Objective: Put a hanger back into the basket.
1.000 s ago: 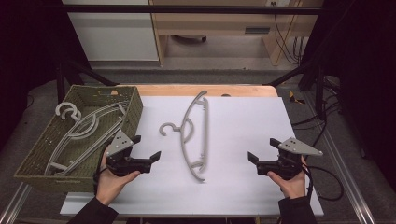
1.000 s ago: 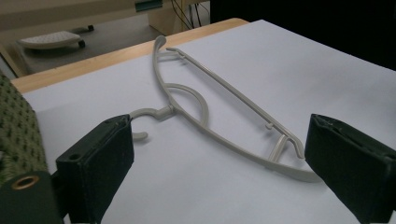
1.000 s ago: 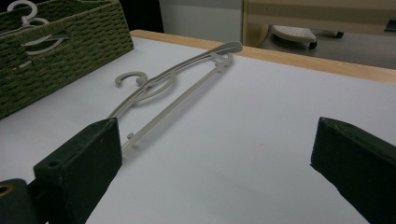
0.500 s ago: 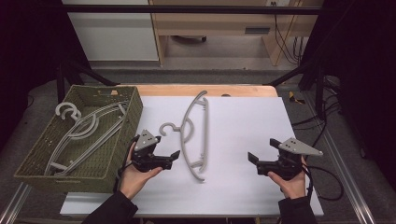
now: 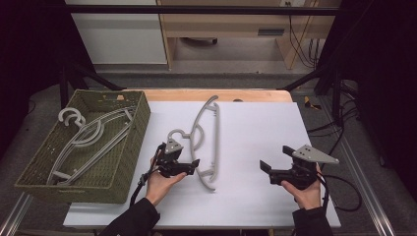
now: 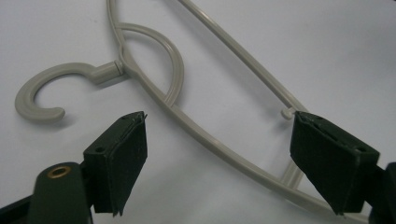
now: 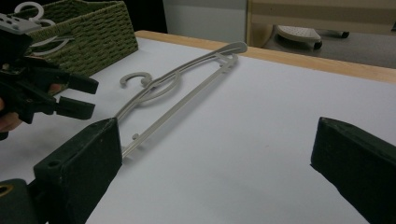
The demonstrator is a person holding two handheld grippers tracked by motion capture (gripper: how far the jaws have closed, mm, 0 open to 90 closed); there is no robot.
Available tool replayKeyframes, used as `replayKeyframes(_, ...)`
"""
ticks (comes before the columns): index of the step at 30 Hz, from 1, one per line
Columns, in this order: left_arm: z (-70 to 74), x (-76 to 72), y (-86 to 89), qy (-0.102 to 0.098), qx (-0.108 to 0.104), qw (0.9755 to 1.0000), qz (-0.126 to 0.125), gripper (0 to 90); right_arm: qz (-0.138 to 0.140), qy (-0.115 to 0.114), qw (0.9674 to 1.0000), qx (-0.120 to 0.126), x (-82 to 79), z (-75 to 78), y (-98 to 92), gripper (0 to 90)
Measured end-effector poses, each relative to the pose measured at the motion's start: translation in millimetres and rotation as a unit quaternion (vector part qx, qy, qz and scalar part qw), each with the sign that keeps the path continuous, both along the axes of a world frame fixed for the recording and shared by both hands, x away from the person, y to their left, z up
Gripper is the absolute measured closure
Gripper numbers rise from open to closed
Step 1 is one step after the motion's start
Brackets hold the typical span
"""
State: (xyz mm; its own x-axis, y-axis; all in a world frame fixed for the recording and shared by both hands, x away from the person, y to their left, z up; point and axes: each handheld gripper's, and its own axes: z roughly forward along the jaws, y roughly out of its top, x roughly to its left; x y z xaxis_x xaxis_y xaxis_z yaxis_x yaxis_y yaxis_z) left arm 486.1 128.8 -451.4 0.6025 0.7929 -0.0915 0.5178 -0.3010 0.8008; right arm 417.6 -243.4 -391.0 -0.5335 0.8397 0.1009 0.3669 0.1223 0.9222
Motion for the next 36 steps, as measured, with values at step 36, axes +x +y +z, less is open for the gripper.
replayKeyframes(36,-23.6,9.9,-23.4,0.043,0.097,0.9943,0.012,44.9,0.0,0.005,0.9999,-0.011,0.3,-1.6,4.6,2.3)
